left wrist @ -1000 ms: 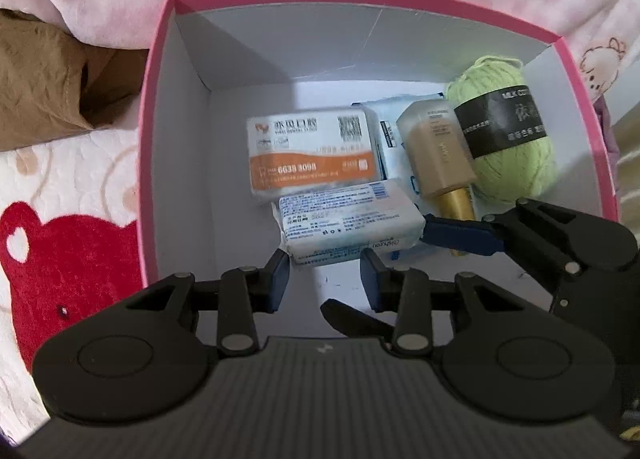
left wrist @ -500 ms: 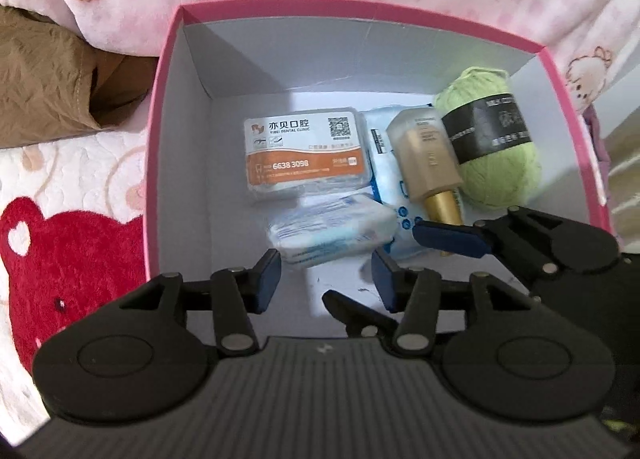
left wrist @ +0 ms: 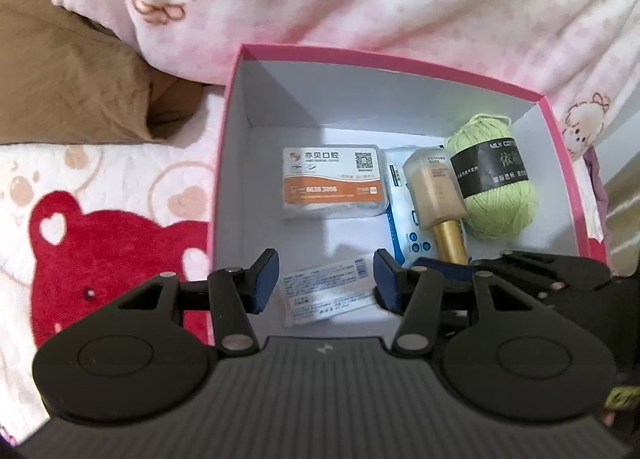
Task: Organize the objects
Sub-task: 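Open the left gripper and withdraw from the box, then move the left tool to the orange makeup sponge and grasp it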
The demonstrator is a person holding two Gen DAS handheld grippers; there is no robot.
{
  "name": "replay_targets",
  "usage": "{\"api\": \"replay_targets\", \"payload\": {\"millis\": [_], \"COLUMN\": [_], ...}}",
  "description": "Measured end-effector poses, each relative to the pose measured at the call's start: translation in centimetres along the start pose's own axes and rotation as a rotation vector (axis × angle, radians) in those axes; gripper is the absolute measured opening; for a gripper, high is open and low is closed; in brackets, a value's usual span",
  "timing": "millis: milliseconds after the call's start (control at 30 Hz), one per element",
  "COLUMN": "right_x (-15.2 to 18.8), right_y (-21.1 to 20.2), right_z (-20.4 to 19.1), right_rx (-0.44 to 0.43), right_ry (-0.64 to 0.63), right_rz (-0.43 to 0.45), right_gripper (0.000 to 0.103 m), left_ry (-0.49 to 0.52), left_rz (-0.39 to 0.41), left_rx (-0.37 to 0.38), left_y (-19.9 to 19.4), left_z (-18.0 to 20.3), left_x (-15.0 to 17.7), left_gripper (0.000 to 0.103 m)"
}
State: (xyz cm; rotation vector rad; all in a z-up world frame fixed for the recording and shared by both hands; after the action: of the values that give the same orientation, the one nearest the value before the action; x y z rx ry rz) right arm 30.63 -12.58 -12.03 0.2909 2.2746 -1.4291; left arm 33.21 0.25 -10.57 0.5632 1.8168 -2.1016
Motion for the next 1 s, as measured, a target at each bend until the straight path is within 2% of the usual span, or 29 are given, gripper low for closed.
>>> {"api": "replay_targets", "payload": {"millis": [133,300,567,800,933,1000], "right_x": [0.4,1.8,4.8,7.9,9.8,10.4], "right_y": [-3.2,-8.2,-15.4,-18.1,-17.8,-16.9], "right_z": [-0.7,-2.7,-5.9,-8.7,-9.8,-10.0], "right_rx": [-0.004,-0.016,-0.018,-0.047,-0.046,-0.032], "right_ry": [-0.012,-0.052,-0.149,-0.205,-0.241,-0.257], "right_rz": [0.041,0.066,0.100,0.114,0.117,0.118], "right_gripper": [0.041,0.052,0.064,0.076,0.080,0.082], "left_ry": [0.059,0.128,0.259,0.272,0.266,0.274], "left_rz": [0.012,0.025,0.037,0.045,0.060,0.079], "left_rx": [-0.026,-0.027,-0.004,0.023,0.034,0.078], "left_y": [-2.7,-7.3,-14.1,-17.0,-16.7,-16.5], "left_z": [0.2,1.0,2.2,1.8,1.4,1.9], "left_x": [0.7,2.0,5.0,8.3,10.2,11.2], "left_gripper": [0.055,0.063,0.067,0.072,0.072,0.075]}}
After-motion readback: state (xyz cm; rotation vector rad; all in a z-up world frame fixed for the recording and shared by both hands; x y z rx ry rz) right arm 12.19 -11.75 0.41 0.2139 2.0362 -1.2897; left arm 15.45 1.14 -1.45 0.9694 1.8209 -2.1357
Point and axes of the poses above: each gripper's, at about its wrist camera, not at the fingertips, and y roughly the way its jaws point, z to its right, x to its underside, the point moved 10 cm from there along y, roughly the way its jaws point, and after that the axes turned 11 degrees about y, right-handed, at the moved point
